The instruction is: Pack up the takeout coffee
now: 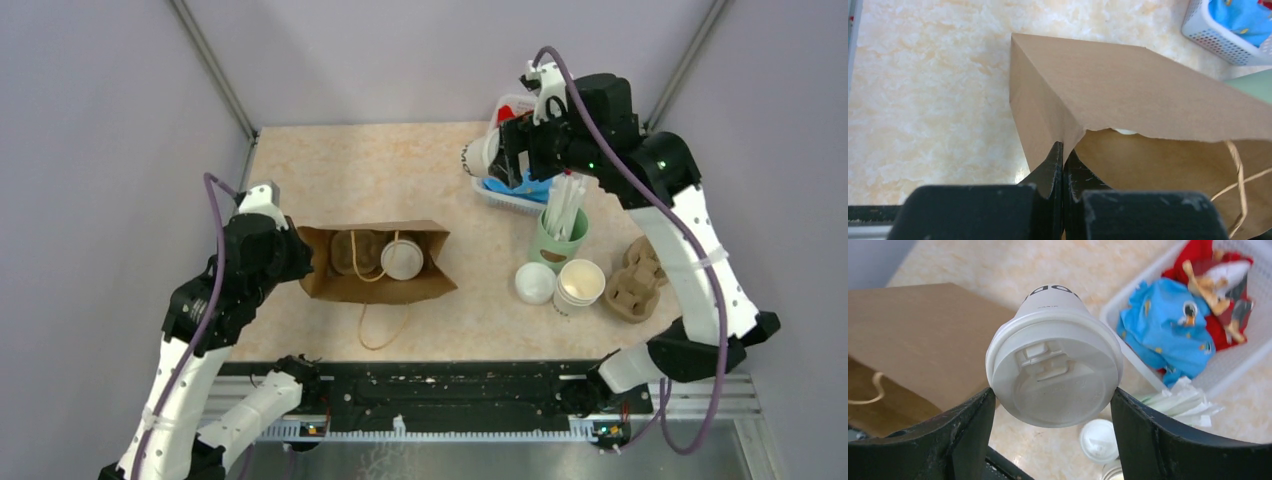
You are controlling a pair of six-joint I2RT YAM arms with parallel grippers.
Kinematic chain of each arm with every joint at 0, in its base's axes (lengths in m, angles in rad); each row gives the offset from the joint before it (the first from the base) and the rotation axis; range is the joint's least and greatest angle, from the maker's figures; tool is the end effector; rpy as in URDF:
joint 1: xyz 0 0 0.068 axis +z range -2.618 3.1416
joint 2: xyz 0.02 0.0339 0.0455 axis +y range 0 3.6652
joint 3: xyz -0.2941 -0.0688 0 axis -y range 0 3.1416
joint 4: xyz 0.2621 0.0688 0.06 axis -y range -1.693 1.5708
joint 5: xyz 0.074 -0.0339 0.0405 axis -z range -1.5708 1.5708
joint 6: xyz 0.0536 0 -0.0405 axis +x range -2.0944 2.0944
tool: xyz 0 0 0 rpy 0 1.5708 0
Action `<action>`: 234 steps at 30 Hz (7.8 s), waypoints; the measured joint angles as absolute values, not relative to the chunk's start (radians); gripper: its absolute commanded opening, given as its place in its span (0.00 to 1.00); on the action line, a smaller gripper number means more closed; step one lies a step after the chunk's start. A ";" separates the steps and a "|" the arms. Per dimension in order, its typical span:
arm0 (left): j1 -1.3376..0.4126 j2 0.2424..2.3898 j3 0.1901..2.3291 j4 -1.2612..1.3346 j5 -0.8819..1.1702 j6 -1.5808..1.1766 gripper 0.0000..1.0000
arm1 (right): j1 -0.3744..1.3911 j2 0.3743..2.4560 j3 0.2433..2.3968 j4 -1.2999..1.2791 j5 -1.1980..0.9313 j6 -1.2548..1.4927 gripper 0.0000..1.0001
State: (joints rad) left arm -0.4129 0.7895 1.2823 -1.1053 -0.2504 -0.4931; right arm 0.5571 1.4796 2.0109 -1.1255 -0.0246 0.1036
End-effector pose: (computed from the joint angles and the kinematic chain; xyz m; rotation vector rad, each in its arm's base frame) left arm 0.1138 -0.0354 0.4268 -0.2285 2.1600 -0.2476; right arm 0.2493 0.1568 0.5195 -0.5070 2.1338 0.4034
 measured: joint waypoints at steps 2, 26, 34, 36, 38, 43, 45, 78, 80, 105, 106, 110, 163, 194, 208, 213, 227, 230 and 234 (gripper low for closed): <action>-0.413 0.765 1.260 -1.070 -0.250 -0.484 0.00 | 0.617 1.454 2.069 -1.120 -0.027 0.084 0.61; -0.410 0.756 1.238 -1.042 -0.268 -0.434 0.00 | 1.375 1.743 2.374 -1.136 0.088 -0.009 0.59; -0.410 0.764 1.240 -1.056 -0.276 -0.433 0.00 | 1.439 1.751 2.340 -1.176 0.237 -0.035 0.59; -0.410 0.764 1.240 -1.055 -0.278 -0.434 0.00 | 1.440 1.738 2.288 -1.171 0.250 -0.034 0.59; -0.410 0.764 1.240 -1.055 -0.274 -0.435 0.00 | 1.440 1.728 2.235 -1.164 0.266 -0.033 0.59; -0.411 0.763 1.240 -1.055 -0.274 -0.434 0.00 | 1.440 1.706 2.149 -1.134 0.287 -0.030 0.58; -0.411 0.763 1.240 -1.055 -0.274 -0.434 0.00 | 1.440 1.687 2.119 -1.114 0.298 -0.025 0.57; -0.412 0.748 1.227 -1.055 -0.249 -0.451 0.00 | 1.405 1.615 1.900 -0.981 0.266 0.154 0.58; -0.412 0.748 1.227 -1.055 -0.247 -0.451 0.00 | 1.391 1.653 1.905 -0.999 0.253 0.179 0.55; -0.412 0.735 1.221 -1.063 -0.159 -0.492 0.00 | 1.346 1.916 2.038 -1.143 0.530 0.483 0.94; -0.412 0.733 1.219 -1.061 -0.153 -0.492 0.00 | 1.348 1.922 2.039 -1.150 0.543 0.486 0.95; -0.412 0.728 1.206 -1.063 -0.144 -0.491 0.00 | 1.360 1.976 2.085 -1.180 0.606 0.502 0.95; -0.412 0.929 1.314 -1.165 -0.098 -0.661 0.07 | 0.806 1.595 1.778 -0.293 -0.807 0.918 0.48; -0.359 1.132 1.753 -1.367 -0.076 -0.653 0.89 | 0.582 1.737 2.199 -0.469 -0.816 0.803 0.47; -0.358 0.974 1.763 -0.713 0.282 -0.905 0.99 | 0.519 1.689 2.073 -0.318 -0.928 0.853 0.46; -0.358 0.991 1.717 -0.502 0.329 -1.052 0.98 | 0.498 1.633 2.024 -0.188 -0.980 0.936 0.45; -0.352 1.046 1.617 -0.344 0.423 -1.250 0.99 | 0.494 1.553 1.924 0.094 -1.078 1.095 0.42; -0.352 1.051 1.613 -0.307 0.467 -1.262 0.99 | 0.494 1.553 1.909 0.112 -1.085 1.104 0.41; -0.352 1.050 1.583 -0.263 0.506 -1.280 0.99 | 0.494 1.553 1.898 0.124 -1.092 1.111 0.41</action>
State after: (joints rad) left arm -0.3515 1.0496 1.5826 -0.2626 0.5064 -1.2800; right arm 0.4942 1.5532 1.8977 0.1242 -1.0924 1.1114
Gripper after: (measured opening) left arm 0.987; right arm 0.610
